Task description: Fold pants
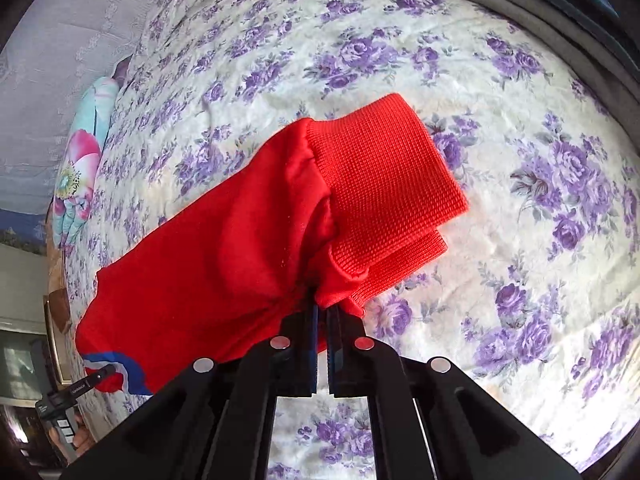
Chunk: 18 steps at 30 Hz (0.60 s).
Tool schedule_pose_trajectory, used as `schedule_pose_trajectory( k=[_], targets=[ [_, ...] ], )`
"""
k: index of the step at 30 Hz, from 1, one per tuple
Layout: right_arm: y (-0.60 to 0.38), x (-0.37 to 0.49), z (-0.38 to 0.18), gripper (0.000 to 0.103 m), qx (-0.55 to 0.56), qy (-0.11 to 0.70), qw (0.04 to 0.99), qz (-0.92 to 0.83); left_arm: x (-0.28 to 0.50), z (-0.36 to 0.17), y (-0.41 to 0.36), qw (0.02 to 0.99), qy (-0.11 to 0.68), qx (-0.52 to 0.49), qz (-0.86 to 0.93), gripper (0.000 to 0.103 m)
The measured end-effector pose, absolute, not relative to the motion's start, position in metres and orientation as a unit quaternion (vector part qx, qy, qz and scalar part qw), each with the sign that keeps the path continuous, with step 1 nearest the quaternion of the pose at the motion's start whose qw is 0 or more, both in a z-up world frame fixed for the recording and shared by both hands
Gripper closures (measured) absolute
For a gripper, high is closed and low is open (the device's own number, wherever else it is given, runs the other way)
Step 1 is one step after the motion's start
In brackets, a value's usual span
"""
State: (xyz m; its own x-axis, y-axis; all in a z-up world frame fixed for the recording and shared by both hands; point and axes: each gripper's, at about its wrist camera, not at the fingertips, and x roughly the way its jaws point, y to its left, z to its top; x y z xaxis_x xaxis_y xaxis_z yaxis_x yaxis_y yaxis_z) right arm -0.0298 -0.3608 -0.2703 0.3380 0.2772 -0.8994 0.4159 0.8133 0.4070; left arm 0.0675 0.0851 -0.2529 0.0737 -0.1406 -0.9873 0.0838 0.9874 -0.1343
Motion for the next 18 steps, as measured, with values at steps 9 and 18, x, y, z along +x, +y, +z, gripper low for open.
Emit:
schedule_pose_trajectory(
  k=[9, 18],
  targets=[
    [-0.357, -0.031, -0.278, 0.096, 0.239, 0.661, 0.71, -0.048, 0.06, -0.288, -0.008, 0.72, 0.678, 0.019, -0.149, 0.102],
    [-0.231, 0.024, -0.183, 0.057, 0.05, 0.616, 0.77, 0.158, 0.037, -0.29, -0.014, 0.747, 0.65, 0.026, -0.135, 0.103]
  ],
)
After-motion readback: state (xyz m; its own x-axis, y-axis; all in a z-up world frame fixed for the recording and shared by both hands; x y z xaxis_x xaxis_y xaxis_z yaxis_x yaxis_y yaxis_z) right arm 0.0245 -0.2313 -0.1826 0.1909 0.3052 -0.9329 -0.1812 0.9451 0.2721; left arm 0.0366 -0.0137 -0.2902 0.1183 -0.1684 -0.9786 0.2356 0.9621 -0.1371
